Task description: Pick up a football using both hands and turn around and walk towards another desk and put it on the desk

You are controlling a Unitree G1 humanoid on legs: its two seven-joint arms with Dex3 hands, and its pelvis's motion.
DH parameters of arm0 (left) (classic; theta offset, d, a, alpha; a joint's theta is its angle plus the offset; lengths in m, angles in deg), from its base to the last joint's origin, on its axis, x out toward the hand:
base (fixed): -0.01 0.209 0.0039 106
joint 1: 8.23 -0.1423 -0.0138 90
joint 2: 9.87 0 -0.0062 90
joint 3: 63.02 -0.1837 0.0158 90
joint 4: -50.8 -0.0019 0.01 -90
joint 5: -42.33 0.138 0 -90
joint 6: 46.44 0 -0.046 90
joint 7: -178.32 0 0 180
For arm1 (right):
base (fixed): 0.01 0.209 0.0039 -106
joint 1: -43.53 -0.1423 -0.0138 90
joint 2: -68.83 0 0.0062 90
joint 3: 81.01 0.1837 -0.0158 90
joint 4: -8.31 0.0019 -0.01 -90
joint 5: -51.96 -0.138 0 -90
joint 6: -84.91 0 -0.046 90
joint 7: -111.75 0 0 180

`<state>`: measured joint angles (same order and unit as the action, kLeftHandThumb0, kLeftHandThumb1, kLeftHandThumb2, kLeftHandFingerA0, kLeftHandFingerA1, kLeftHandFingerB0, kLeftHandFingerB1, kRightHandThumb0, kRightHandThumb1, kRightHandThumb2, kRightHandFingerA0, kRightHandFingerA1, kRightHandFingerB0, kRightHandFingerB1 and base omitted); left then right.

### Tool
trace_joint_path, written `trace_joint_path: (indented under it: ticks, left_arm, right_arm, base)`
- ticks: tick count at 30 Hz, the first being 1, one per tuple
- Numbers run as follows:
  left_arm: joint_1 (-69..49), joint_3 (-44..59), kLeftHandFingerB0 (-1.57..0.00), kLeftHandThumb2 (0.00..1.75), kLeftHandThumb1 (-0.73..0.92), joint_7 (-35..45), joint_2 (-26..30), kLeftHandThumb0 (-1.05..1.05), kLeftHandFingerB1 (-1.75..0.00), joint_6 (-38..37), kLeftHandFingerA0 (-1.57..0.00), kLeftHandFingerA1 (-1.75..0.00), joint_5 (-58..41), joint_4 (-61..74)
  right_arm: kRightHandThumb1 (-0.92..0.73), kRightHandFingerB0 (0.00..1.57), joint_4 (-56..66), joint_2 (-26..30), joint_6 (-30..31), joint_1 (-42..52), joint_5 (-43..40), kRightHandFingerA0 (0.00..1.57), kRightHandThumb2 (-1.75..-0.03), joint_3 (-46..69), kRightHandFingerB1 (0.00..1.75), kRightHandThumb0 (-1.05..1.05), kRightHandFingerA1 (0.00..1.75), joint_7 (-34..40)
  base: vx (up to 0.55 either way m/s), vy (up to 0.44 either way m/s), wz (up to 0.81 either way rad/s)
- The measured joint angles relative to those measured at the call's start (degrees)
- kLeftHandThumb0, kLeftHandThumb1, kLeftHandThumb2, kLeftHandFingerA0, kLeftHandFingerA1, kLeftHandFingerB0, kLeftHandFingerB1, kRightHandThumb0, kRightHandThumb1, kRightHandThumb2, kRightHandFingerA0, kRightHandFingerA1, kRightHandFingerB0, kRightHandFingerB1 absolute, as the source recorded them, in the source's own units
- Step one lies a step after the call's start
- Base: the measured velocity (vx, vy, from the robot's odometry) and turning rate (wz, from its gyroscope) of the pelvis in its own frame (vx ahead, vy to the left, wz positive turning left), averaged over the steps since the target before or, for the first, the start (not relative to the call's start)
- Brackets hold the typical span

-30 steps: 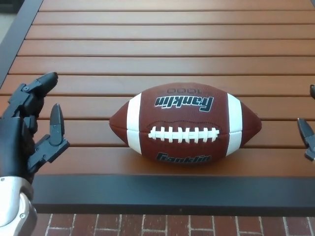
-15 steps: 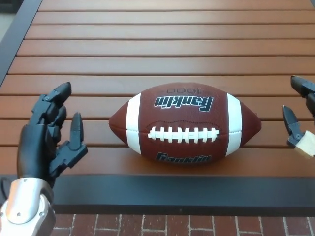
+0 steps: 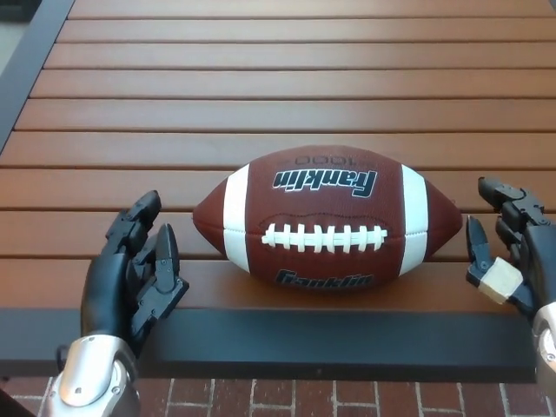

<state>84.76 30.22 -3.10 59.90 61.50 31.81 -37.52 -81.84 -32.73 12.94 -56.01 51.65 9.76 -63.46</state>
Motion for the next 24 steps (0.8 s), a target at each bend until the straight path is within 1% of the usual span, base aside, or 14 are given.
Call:
trace_joint_path:
  ticks: [2,3,4,7,8,12,13,14,17,18,19,21,22,24]
  left_arm:
    - [0.18,0.08,-0.06,0.81,0.91,0.04,-0.06,-0.83,-0.26,0.00,-0.19,-0.47,0.14,-1.14]
    - [0.27,0.13,-0.07,1.16,0.80,0.06,-0.08,-0.81,-0.30,0.00,-0.13,-0.53,0.18,-1.66]
    - [0.34,0.18,-0.05,1.18,0.81,0.08,-0.09,-0.82,-0.22,-0.04,-0.11,-0.53,0.19,-1.88]
    - [2.17,0.86,0.00,1.20,0.79,0.10,-0.29,-0.78,-0.21,-0.05,-0.10,-0.53,0.20,-3.88]
    - [2.90,1.13,0.00,0.95,0.84,0.10,-0.44,-0.89,-0.13,-0.04,-0.07,-0.41,0.16,-4.53]
    - [5.25,2.35,0.00,1.05,0.83,0.39,-1.01,-0.87,-0.05,-0.05,-0.06,-0.32,-0.23,-5.69]
    - [5.44,2.51,0.00,1.26,0.88,0.43,-1.10,-0.88,-0.10,-0.05,-0.10,-0.29,-0.32,-5.76]
    - [6.28,3.12,0.00,1.07,0.82,0.59,-1.50,-0.88,0.00,-0.05,-0.07,-0.31,-0.79,-5.96]
    - [8.62,4.39,0.00,1.07,0.82,1.04,-2.88,-0.88,0.00,-0.06,-0.07,-0.31,-2.02,-6.04]
    - [8.97,4.57,0.00,1.30,0.92,1.13,-3.08,-0.93,-0.06,-0.06,-0.10,-0.29,-2.20,-6.04]
    - [9.33,4.81,0.00,0.95,0.92,1.24,-3.39,-0.91,0.00,-0.06,-0.05,-0.32,-2.49,-6.04]
    - [9.88,5.36,0.00,0.95,0.92,1.59,-4.30,-0.91,0.00,-0.06,-0.05,-0.32,-3.34,-6.04]
    - [10.02,5.78,0.00,1.11,0.85,1.78,-4.94,-0.91,0.00,-0.06,-0.10,-0.36,-3.94,-6.04]
    - [10.03,6.09,0.00,1.11,0.85,1.94,-5.34,-0.91,0.00,-0.06,-0.10,-0.36,-4.32,-6.06]
  right_arm:
    - [-0.92,0.22,0.00,-0.50,-0.07,-0.02,0.19,0.17,-0.73,-0.18,0.32,-0.67,0.41,0.21]
    - [-0.92,0.24,-0.02,-0.66,-0.11,-0.06,0.30,0.18,-0.69,-0.30,0.32,-0.68,0.40,0.26]
    - [-0.92,0.24,-0.04,-0.73,-0.14,-0.10,0.37,0.17,-0.69,-0.38,0.31,-0.66,0.41,0.29]
    - [-0.92,0.24,0.05,-1.52,-0.37,-0.96,0.59,0.17,-0.71,-0.77,0.31,-0.65,0.41,0.31]
    - [-0.92,0.23,0.19,-1.85,-0.54,-1.43,0.62,0.16,-0.71,-0.94,0.31,-0.64,0.41,0.27]
    - [-0.92,0.24,0.74,-2.40,-1.07,-2.93,0.72,0.19,-0.70,-1.50,0.31,-0.66,0.42,0.13]
    - [-0.92,0.22,0.74,-2.43,-1.09,-3.07,0.76,0.18,-0.69,-1.59,0.30,-0.66,0.42,0.13]
    - [-0.92,0.20,0.74,-2.54,-1.19,-3.76,0.94,0.17,-0.70,-1.99,0.30,-0.66,0.42,0.11]
    - [-0.92,0.20,0.80,-2.67,-1.63,-5.13,1.16,0.17,-0.70,-2.61,0.30,-0.66,0.42,-0.04]
    - [-0.92,0.20,0.82,-2.72,-1.71,-5.26,1.19,0.18,-0.70,-2.69,0.30,-0.65,0.41,-0.07]
    - [-0.92,0.21,0.84,-2.75,-1.81,-5.36,1.23,0.17,-0.70,-2.72,0.30,-0.65,0.42,-0.11]
    - [-0.92,0.21,0.87,-2.75,-1.85,-5.38,1.29,0.17,-0.70,-2.69,0.30,-0.65,0.42,-0.18]
    - [-0.92,0.22,0.98,-2.75,-1.85,-5.38,1.31,0.17,-0.70,-2.67,0.31,-0.64,0.41,-0.24]
    - [-0.92,0.22,1.24,-2.75,-1.85,-5.32,1.34,0.17,-0.70,-2.66,0.31,-0.64,0.41,-0.28]
  base:
    - [0.00,0.000,0.00]
    - [0.00,0.000,0.00]
    - [0.00,0.000,0.00]
    - [0.00,0.000,0.00]
    - [0.00,0.000,0.00]
    - [0.00,0.000,0.00]
    - [0.00,0.000,0.00]
    - [0.00,0.000,0.00]
    - [0.00,0.000,0.00]
    - [0.00,0.000,0.00]
    - [0.00,0.000,0.00]
    - [0.00,0.000,0.00]
    - [0.00,0.000,0.00]
    - [0.00,0.000,0.00]
